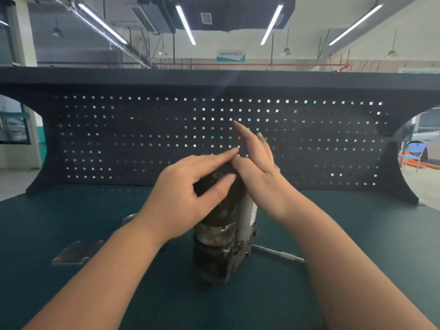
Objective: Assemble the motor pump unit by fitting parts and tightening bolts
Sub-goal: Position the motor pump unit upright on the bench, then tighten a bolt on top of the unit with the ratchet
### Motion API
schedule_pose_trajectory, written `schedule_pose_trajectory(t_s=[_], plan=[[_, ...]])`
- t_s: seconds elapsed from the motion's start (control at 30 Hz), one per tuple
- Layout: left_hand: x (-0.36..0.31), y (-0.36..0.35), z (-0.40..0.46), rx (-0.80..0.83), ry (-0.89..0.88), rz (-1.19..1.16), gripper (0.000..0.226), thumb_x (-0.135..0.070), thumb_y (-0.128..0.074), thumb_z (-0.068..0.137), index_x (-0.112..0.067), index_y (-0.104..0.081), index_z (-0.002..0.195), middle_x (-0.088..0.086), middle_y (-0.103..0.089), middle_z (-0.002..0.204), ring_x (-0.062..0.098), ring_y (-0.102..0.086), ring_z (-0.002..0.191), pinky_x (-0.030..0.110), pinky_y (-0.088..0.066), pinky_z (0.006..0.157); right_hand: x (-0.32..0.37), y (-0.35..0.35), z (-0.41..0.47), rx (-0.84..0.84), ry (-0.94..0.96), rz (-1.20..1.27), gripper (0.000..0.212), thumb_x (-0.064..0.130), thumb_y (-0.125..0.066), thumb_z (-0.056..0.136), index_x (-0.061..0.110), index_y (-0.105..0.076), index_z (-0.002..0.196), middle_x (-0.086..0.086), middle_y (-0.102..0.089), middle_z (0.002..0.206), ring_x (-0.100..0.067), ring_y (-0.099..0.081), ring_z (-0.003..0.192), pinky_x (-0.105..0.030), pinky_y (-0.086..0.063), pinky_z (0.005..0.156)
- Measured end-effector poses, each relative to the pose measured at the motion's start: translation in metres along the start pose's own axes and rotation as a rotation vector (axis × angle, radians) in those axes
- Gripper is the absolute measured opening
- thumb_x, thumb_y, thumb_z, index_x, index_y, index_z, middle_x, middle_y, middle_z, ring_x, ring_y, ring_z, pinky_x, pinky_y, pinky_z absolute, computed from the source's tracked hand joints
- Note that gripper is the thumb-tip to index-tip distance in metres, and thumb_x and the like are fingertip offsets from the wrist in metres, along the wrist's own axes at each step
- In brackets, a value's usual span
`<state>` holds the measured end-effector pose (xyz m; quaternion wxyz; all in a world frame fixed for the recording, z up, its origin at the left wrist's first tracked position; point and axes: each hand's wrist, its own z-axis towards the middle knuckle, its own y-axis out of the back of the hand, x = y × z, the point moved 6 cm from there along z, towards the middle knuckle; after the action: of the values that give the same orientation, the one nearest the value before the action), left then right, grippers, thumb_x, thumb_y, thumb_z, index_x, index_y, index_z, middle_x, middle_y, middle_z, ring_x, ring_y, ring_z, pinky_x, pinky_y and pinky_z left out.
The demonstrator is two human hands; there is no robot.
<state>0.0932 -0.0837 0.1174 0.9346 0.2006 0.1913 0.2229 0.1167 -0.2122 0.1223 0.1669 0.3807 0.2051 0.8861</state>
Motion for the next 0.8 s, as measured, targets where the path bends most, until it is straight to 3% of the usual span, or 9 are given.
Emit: schedule_pose_trajectory(t_s=[0.1, 0.17, 0.3, 0.37, 0.43, 0.5, 0.57, 0.7, 0.8], plan=[[-0.002, -0.002, 0.006, 0.059, -0.016, 0.12, 0.048, -0.055, -0.049, 0.085, -0.041, -0.054, 0.131, -0.017, -0.066, 0.107, 0.006, -0.061, 0.103, 0.036, -0.05, 0.09, -0.01, 0.017, 0.003, -0.117, -0.144, -0.112, 0.045, 0.049, -0.03, 0.098, 0.044, -0.027, 0.143, 0.01, -0.024, 0.153, -0.01, -0.011, 0.143, -0.045, -0.011, 0.116], [-0.003, -0.006, 0.006, 0.064, -0.01, 0.155, 0.048, -0.059, -0.047, 0.084, -0.037, -0.063, 0.124, -0.016, -0.063, 0.103, 0.006, -0.058, 0.1, 0.032, -0.048, 0.091, -0.037, 0.042, -0.005, -0.182, -0.429, -0.187, 0.049, 0.055, -0.034, 0.096, 0.026, -0.043, 0.135, -0.006, -0.042, 0.138, -0.025, -0.036, 0.129, -0.042, -0.03, 0.108], [-0.004, -0.014, 0.007, 0.08, -0.001, 0.162, 0.05, -0.066, -0.044, 0.086, -0.036, -0.066, 0.12, -0.02, -0.059, 0.102, -0.005, -0.045, 0.105, 0.005, -0.029, 0.094, -0.099, 0.075, -0.056, 0.388, -1.014, -0.762, 0.043, 0.05, -0.05, 0.096, 0.007, -0.05, 0.093, -0.003, -0.047, 0.078, -0.015, -0.048, 0.065, -0.025, -0.043, 0.062], [0.0, -0.015, 0.008, 0.114, 0.072, 0.109, 0.055, -0.07, -0.039, 0.08, -0.043, -0.062, 0.122, -0.024, -0.056, 0.106, -0.008, -0.049, 0.104, 0.006, -0.036, 0.089, -0.126, 0.074, -0.085, 0.543, -1.245, -0.692, 0.054, 0.047, -0.062, 0.09, 0.0, -0.05, 0.114, -0.011, -0.06, 0.092, -0.025, -0.063, 0.078, -0.029, -0.05, 0.065], [0.001, -0.015, 0.008, 0.137, 0.1, 0.12, 0.058, -0.072, -0.034, 0.076, -0.048, -0.06, 0.122, -0.028, -0.054, 0.109, -0.008, -0.051, 0.103, 0.012, -0.04, 0.088, -0.141, 0.063, -0.102, 0.674, -1.381, -0.602, 0.062, 0.037, -0.063, 0.092, -0.006, -0.042, 0.131, -0.019, -0.061, 0.117, -0.032, -0.063, 0.105, -0.033, -0.052, 0.085], [-0.001, -0.015, 0.007, 0.139, 0.106, 0.154, 0.059, -0.073, -0.031, 0.077, -0.049, -0.058, 0.123, -0.027, -0.054, 0.109, -0.003, -0.054, 0.1, 0.024, -0.045, 0.088, -0.15, 0.053, -0.104, 0.746, -1.391, -0.605, 0.044, 0.022, -0.053, 0.099, -0.008, -0.045, 0.129, -0.02, -0.054, 0.135, -0.029, -0.057, 0.119, -0.034, -0.043, 0.104], [-0.005, -0.016, 0.007, 0.13, 0.116, 0.211, 0.061, -0.075, -0.027, 0.076, -0.05, -0.057, 0.123, -0.025, -0.055, 0.108, 0.0, -0.055, 0.098, 0.03, -0.048, 0.085, -0.16, 0.046, -0.102, 0.722, -1.35, -0.612, 0.034, 0.011, -0.043, 0.101, -0.01, -0.051, 0.127, -0.02, -0.055, 0.135, -0.026, -0.059, 0.119, -0.032, -0.043, 0.104], [-0.01, -0.019, 0.007, 0.125, 0.101, 0.322, 0.066, -0.077, -0.019, 0.076, -0.051, -0.054, 0.126, -0.022, -0.055, 0.107, 0.0, -0.054, 0.092, 0.022, -0.046, 0.069, -0.158, 0.047, -0.074, 0.438, -1.064, -0.678, 0.025, 0.003, -0.047, 0.095, -0.004, -0.058, 0.116, -0.017, -0.063, 0.124, -0.014, -0.062, 0.069, -0.018, -0.051, 0.059], [-0.008, -0.019, 0.007, 0.135, 0.11, 0.344, 0.067, -0.077, -0.019, 0.077, -0.051, -0.053, 0.128, -0.021, -0.055, 0.104, 0.0, -0.052, 0.09, 0.013, -0.04, 0.066, -0.141, 0.068, -0.054, 0.022, -0.964, -0.59, 0.036, 0.008, -0.047, 0.098, 0.0, -0.044, 0.132, -0.017, -0.057, 0.122, -0.017, -0.045, 0.07, -0.019, -0.035, 0.051]])
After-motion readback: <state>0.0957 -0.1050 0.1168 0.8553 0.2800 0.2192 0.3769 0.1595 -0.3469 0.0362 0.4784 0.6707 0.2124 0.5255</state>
